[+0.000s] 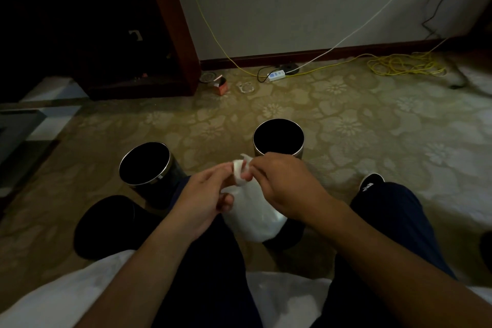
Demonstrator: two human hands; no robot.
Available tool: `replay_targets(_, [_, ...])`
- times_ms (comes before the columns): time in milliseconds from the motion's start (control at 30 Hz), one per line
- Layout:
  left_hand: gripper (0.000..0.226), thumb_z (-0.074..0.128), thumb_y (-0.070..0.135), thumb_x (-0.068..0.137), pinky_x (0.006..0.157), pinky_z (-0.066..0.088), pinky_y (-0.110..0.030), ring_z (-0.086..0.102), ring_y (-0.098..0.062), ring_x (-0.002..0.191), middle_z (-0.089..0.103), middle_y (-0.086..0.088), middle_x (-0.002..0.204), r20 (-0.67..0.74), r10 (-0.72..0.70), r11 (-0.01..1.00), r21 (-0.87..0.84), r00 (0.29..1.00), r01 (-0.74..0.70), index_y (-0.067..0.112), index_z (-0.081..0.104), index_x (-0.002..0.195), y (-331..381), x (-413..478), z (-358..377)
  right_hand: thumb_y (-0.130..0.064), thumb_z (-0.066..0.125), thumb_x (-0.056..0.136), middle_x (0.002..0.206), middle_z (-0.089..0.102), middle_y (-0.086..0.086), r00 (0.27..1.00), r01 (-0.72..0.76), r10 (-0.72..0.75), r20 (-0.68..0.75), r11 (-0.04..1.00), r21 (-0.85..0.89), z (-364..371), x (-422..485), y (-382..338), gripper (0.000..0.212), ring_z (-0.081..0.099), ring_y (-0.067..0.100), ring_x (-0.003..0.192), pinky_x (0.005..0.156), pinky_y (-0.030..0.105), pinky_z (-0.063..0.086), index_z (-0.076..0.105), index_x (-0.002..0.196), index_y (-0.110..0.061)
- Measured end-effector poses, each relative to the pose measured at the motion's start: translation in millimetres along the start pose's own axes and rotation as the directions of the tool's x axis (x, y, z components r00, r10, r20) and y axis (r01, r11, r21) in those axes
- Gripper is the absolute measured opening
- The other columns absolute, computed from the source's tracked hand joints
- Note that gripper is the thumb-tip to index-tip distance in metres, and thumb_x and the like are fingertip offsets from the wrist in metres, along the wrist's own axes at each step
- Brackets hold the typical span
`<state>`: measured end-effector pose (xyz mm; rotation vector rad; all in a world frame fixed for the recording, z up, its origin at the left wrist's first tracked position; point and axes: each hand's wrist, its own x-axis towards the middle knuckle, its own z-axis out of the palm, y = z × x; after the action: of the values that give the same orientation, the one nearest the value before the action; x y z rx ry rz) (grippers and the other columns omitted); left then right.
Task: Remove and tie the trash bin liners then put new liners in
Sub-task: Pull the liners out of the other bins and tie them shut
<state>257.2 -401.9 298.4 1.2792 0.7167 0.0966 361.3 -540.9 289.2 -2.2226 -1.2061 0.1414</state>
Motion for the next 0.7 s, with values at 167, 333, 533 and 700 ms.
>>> replay_targets(167, [0.022,0.061,0.003,0.094,0.046,0.04,-0.012,0.055,-0.003,0.049,0.075,-0.006,0.079,0.064,0.106,0.944,0.306,0.992,-0.121,0.016,0.079,0.097,8,-5,5,-0.032,0.074,0.086,0.069,0.073,-0.003,0.942,-0.319,0.332,0.049,0.841,0.437,1,-7,3,0.014,0.068,0.01,0.068,0.058,0.02,0.05,0.08,0.075,-0.027])
replay_targets(333, [0.022,0.079,0.003,0.08,0.073,0.052,-0.015,0.072,-0.005,0.083,0.079,-0.002,0.087,0.136,0.162,0.884,0.419,0.977,-0.205,0.02,0.08,0.093,5,2,2,-0.021,0.078,0.086,0.079,0.074,0.007,0.838,-0.526,0.46,0.292,0.545,0.653,1,-15,7,0.011,0.066,0.007,0.067,0.053,0.016,0.044,0.078,0.089,-0.01])
replay_targets(533, [0.027,0.084,0.022,0.071,0.078,0.051,-0.025,0.066,-0.011,0.084,0.077,-0.005,0.093,0.193,0.245,0.882,0.362,0.95,-0.301,0.025,0.08,0.097,-7,6,4,-0.025,0.069,0.094,0.076,0.064,0.002,0.704,-0.67,0.439,0.558,0.15,0.727,4,-16,16,0.021,0.052,0.009,0.062,0.053,0.022,0.036,0.076,0.101,-0.007])
replay_targets(700, [0.032,0.079,0.019,0.074,0.086,0.055,-0.028,0.07,-0.016,0.093,0.077,-0.009,0.101,0.238,0.277,0.891,0.298,0.931,-0.341,0.016,0.076,0.106,-3,12,5,-0.027,0.063,0.098,0.089,0.066,0.001,0.721,-0.623,0.304,0.623,-0.108,0.775,6,-20,17,0.023,0.055,0.009,0.063,0.053,0.022,0.039,0.073,0.115,-0.016])
